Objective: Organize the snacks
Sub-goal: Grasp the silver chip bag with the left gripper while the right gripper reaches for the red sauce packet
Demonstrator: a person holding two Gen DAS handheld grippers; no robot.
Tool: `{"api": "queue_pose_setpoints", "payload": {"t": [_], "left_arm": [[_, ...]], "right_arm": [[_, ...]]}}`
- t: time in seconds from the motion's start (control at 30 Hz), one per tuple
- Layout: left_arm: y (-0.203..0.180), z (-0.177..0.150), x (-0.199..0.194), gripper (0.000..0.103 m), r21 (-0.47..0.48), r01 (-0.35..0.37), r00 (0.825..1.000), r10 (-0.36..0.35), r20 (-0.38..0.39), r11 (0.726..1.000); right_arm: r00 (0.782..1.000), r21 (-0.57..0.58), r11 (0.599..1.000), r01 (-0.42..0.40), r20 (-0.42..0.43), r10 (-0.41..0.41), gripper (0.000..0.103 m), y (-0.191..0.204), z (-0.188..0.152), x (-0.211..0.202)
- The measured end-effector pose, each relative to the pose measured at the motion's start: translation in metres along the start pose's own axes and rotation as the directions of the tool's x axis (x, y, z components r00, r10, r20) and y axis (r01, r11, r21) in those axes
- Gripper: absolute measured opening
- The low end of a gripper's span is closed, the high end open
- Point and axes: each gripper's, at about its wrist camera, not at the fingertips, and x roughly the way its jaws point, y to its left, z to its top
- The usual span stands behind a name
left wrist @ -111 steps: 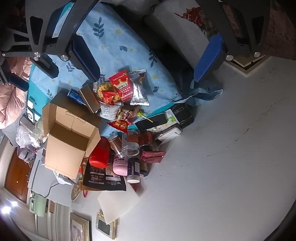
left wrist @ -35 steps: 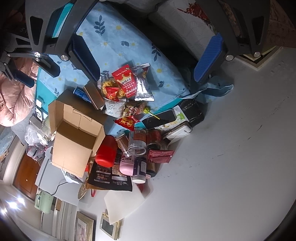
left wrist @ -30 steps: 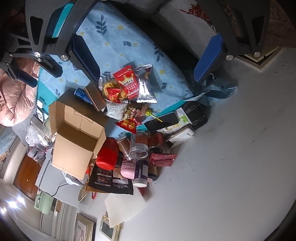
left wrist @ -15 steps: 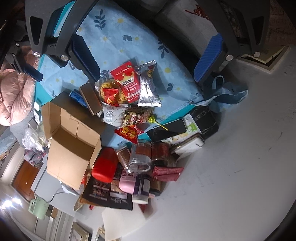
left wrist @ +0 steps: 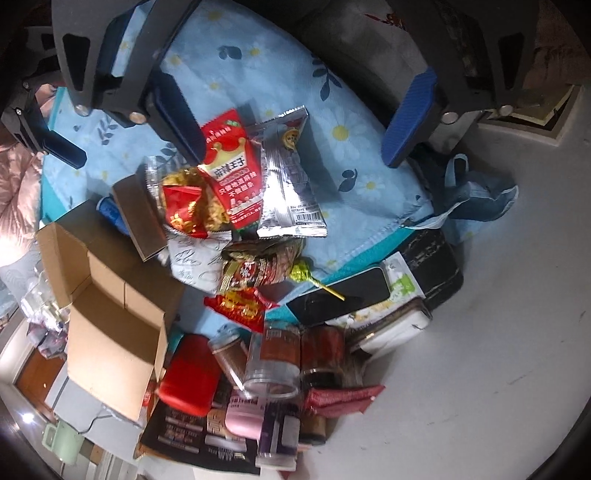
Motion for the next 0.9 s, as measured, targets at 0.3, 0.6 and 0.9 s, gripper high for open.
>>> {"api": "queue_pose_setpoints", "payload": {"t": [0.3,0.6,0.9], "left_arm": [[0.011,-0.001,0.046,0.075,-0.005,0.048,0.997,-0.049,-0.059,0.999],[0.010,0.001,0.074,0.068,0.018,0.123,0.987,-0.120,-0.102,0.992],[0.009,0.001,0.098,0.033,0.023,0.162,0.974,-0.156,-0.166,0.986]], "right_arm": [[0.996,-0.031,0.996,-0.084,-0.042,0.083,0.081,0.006,0.008,0.043],[0.979,0.024,0.987,-0.162,-0.122,0.164,0.043,0.009,0.006,0.078],[0.964,0.071,0.973,-0.221,-0.139,0.229,0.018,0.005,0.006,0.091]]}}
